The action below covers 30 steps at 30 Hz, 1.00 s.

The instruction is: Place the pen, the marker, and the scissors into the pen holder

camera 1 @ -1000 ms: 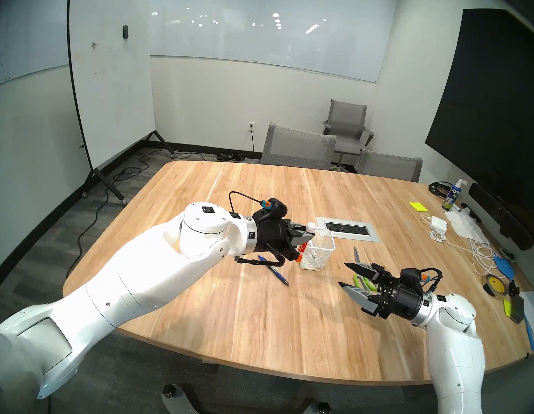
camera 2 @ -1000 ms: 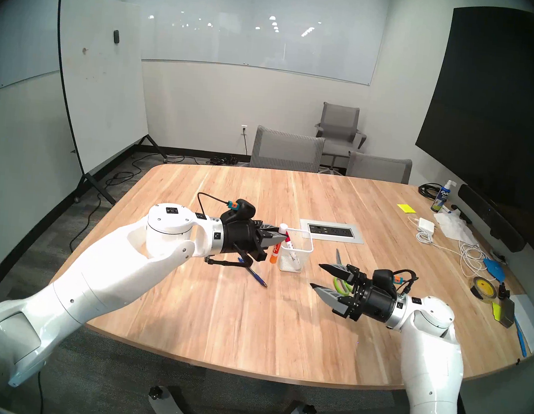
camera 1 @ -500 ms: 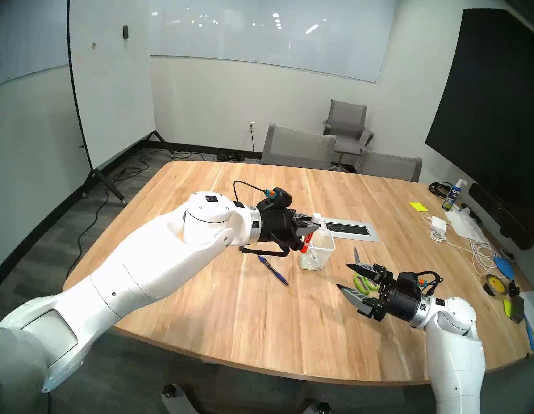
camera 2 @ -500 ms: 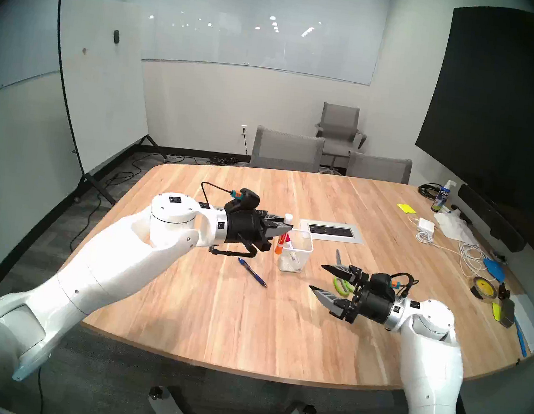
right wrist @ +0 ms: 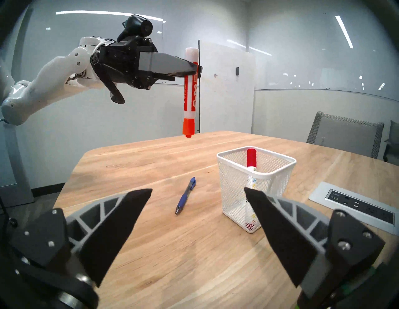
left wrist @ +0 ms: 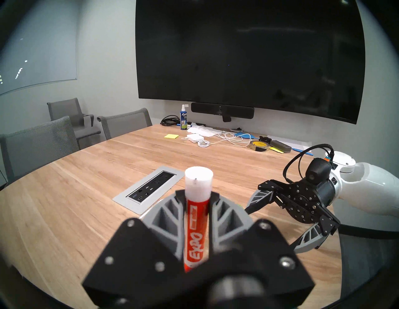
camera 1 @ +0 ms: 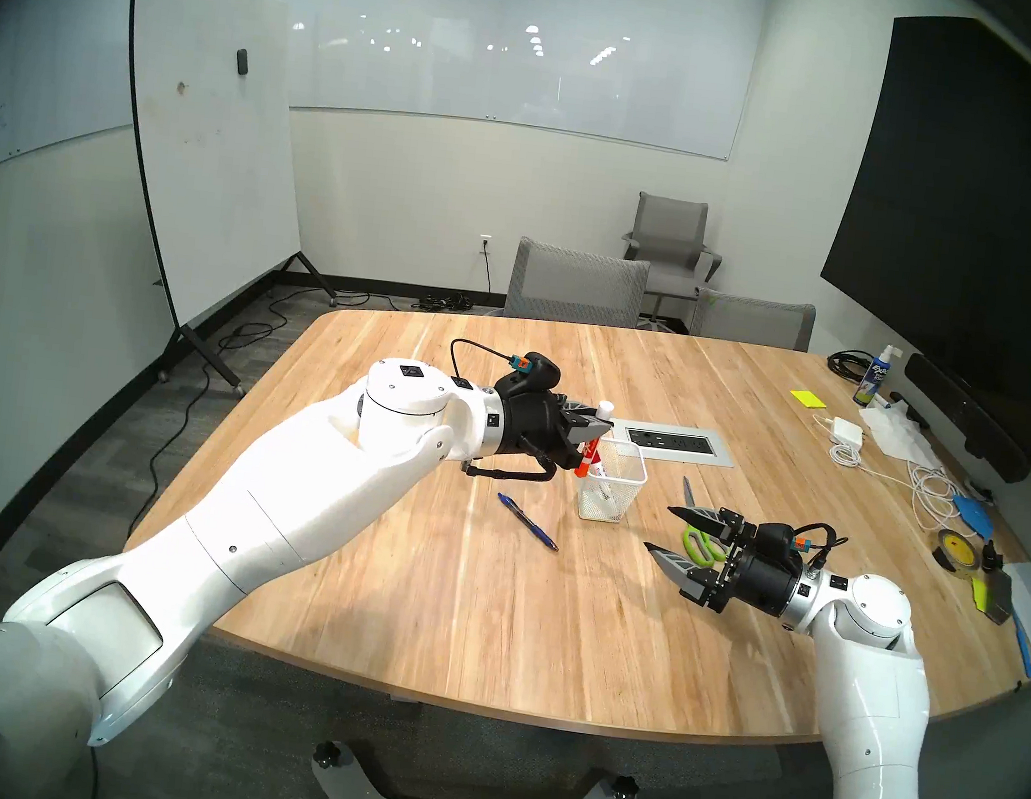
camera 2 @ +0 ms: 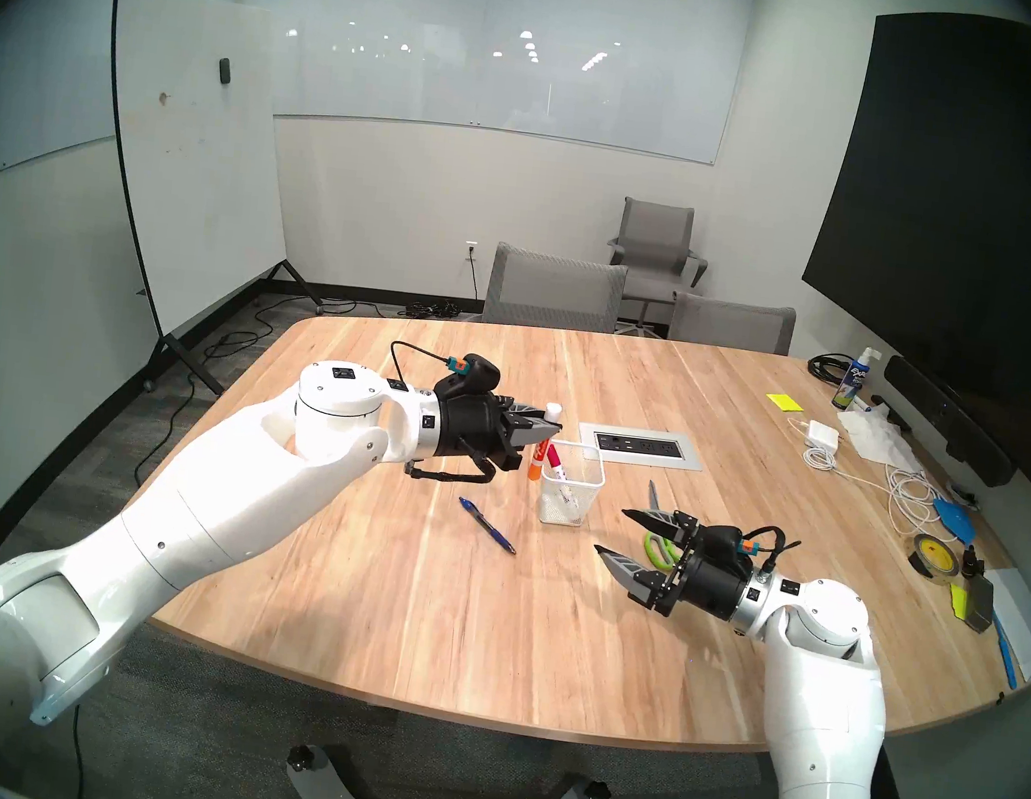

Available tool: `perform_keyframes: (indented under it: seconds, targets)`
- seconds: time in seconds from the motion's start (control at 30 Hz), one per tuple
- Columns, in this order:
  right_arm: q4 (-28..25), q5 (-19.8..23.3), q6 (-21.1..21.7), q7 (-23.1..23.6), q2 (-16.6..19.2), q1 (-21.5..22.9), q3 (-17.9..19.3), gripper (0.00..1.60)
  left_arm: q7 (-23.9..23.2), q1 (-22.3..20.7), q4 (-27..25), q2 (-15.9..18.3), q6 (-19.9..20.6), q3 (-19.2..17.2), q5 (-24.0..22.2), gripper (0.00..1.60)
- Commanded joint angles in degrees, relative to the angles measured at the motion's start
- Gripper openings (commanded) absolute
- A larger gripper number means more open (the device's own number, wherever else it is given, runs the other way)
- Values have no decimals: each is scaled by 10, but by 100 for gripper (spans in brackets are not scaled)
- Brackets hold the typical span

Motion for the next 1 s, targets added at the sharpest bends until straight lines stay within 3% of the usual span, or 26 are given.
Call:
perform_keyframes:
  seconds: [0.0,0.97]
  targets:
    - [-11,4,9,-4,-3,7,2,160,-9,-33,14,-17,-10,-7,1,0]
    - [-13,-3,15,0,-9,8,8,160,-72,-113,170,-101,-46,14,14,0]
